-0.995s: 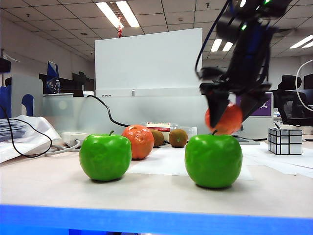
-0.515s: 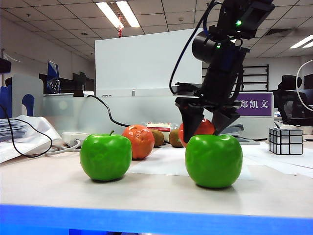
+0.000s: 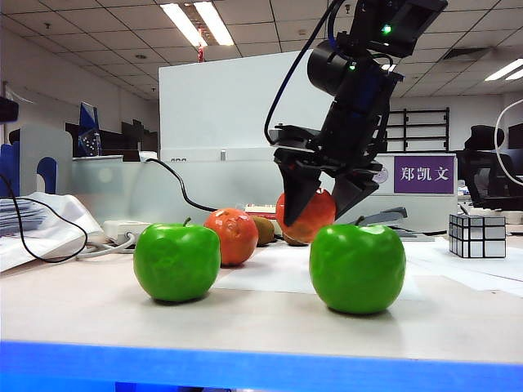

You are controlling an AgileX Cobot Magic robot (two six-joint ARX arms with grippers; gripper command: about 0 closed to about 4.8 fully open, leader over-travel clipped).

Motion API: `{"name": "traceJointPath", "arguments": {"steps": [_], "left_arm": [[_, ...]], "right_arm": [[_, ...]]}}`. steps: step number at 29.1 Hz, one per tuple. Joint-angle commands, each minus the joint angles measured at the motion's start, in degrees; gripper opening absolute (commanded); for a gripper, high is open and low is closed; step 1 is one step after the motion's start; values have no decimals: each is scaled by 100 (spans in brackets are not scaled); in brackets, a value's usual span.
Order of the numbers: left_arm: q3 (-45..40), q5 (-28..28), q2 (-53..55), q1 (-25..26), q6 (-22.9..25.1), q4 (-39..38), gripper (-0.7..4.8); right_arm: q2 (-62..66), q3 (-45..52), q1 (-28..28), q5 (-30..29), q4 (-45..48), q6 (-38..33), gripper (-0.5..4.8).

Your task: Put the same fruits together.

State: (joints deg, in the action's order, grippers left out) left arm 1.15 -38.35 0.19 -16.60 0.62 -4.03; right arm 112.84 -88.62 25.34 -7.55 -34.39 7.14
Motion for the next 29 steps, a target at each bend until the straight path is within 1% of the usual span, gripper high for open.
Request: {"name": "traceJointPath", "arguments": {"steps": [1, 11, 23, 25, 29], "left_arm": [[7, 0, -7, 0, 46, 48, -6], [9, -2, -7, -2, 44, 50, -6], [9, 0, -7, -2, 46, 48, -6], [9, 2, -7, -2, 46, 50, -6], [9, 2, -7, -2, 46, 50, -6]], "right_arm": [[-13, -33, 31, -192, 63, 17, -8], [111, -33, 122, -428, 214, 37, -8], [400, -31, 151, -413, 234, 39, -7], [400, -33, 153, -413, 295, 37, 21], [400, -35, 153, -396, 380, 37, 148]]}}
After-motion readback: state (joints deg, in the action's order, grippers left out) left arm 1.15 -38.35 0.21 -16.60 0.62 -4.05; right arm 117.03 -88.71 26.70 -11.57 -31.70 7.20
